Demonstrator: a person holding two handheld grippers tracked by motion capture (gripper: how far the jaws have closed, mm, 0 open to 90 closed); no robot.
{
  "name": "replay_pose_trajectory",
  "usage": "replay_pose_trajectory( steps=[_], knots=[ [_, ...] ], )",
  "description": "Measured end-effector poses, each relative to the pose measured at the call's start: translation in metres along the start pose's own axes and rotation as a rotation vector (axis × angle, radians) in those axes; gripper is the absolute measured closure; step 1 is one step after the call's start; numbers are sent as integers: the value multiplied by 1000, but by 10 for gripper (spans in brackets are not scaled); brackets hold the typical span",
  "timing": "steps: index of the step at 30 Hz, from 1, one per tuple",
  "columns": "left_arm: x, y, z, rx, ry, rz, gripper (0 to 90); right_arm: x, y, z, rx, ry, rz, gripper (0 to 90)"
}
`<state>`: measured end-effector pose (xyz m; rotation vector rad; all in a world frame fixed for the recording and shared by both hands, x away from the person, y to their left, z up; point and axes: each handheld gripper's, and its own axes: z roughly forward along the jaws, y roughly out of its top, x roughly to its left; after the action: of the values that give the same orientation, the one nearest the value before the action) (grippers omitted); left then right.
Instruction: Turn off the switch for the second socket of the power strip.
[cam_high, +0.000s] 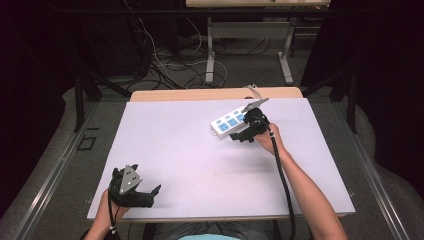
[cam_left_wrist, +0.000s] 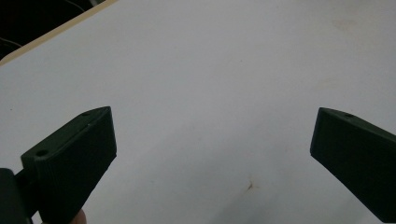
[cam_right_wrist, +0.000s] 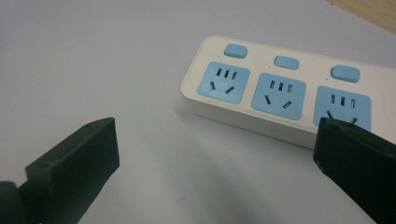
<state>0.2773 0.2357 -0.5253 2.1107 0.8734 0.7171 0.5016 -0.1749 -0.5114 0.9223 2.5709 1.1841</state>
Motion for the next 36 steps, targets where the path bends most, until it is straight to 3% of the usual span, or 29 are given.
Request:
replay_pose_trajectory(
  steps=[13,23,26,27,35,36],
  knots=[
    [0,1,0,8,-7,5,2,-2,8,9,8,16,1,0],
    [0,0,1,5,3,4,2,-6,24,16,-25,20,16,0],
    [0,0,1,8,3,7,2,-8,28,16,17,14,10,0],
    [0,0,1,8,3,7,2,-8,29,18,-9,13,20,0],
    [-1,0,1,10,-2,5,2,-18,34,23,-39,18,45,0],
    [-1,1,1,17,-7,12,2,-19,34,23,-20,13,55,0]
  ],
)
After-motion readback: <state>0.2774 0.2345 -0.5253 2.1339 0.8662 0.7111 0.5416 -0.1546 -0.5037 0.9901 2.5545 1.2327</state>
